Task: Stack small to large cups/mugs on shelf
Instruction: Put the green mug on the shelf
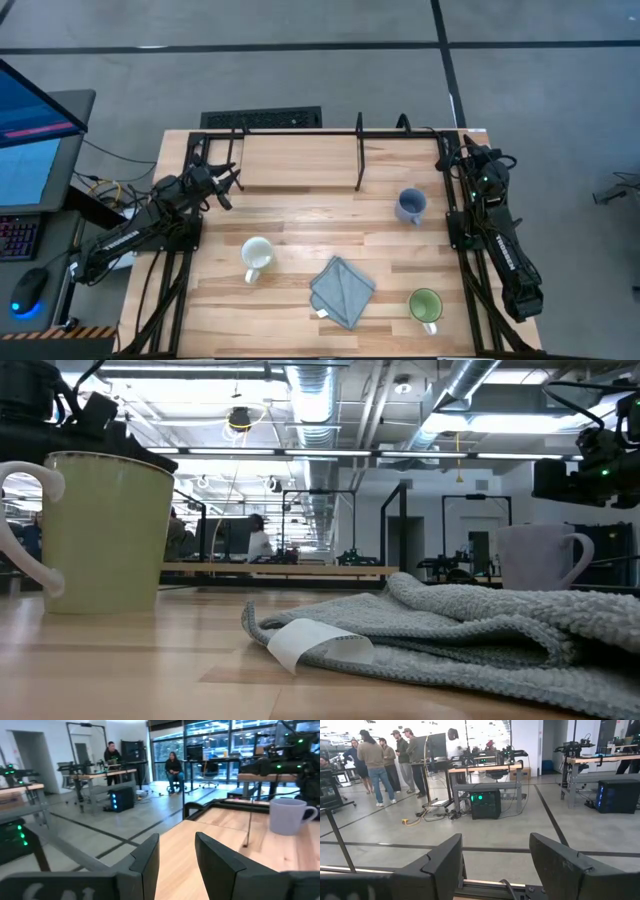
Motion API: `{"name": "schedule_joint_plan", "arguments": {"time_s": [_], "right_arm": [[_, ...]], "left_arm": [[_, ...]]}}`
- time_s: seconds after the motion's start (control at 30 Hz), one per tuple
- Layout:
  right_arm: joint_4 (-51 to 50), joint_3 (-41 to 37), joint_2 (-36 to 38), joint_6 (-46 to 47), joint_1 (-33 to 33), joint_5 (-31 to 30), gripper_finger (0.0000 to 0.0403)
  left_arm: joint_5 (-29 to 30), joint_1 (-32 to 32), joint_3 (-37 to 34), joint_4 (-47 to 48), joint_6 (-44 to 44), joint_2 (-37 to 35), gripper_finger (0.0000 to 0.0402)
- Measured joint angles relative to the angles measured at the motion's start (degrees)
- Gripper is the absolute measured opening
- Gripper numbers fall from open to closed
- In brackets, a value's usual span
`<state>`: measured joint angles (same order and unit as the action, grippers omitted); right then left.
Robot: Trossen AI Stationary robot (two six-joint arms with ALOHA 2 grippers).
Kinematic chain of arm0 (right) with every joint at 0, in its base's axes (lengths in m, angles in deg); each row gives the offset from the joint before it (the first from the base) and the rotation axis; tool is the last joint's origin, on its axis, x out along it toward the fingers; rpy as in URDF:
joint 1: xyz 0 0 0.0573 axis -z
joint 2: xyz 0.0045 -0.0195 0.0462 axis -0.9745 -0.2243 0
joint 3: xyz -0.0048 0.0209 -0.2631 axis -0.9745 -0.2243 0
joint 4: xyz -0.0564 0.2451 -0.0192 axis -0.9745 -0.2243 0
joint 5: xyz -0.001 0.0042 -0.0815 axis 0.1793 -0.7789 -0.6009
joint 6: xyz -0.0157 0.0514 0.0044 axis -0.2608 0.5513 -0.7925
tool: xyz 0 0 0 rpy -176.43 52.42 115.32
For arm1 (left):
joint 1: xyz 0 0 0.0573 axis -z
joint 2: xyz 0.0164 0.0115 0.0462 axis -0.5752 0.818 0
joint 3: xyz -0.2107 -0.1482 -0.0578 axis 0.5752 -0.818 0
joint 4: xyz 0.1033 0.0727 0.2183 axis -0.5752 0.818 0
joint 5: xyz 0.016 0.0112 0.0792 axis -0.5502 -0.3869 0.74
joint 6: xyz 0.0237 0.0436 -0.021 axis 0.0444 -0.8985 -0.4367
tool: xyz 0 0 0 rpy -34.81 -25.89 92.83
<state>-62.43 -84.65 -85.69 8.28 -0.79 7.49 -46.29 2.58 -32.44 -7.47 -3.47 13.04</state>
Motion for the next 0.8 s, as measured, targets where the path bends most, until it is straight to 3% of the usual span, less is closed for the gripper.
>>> {"name": "schedule_joint_plan", "arguments": {"time_s": [0.47, 0.8], "right_arm": [[0.0, 0.01, 0.01, 0.09, 0.0, 0.0, 0.0256], [0.0, 0.0, 0.0, 0.07, 0.0, 0.0, 0.0256]], "left_arm": [[-9.35, -0.02, 0.2, -2.76, 6.99, -0.02, 0.0119], [-27.04, 0.0, 0.28, -12.67, 17.08, -0.02, 0.0119]]}}
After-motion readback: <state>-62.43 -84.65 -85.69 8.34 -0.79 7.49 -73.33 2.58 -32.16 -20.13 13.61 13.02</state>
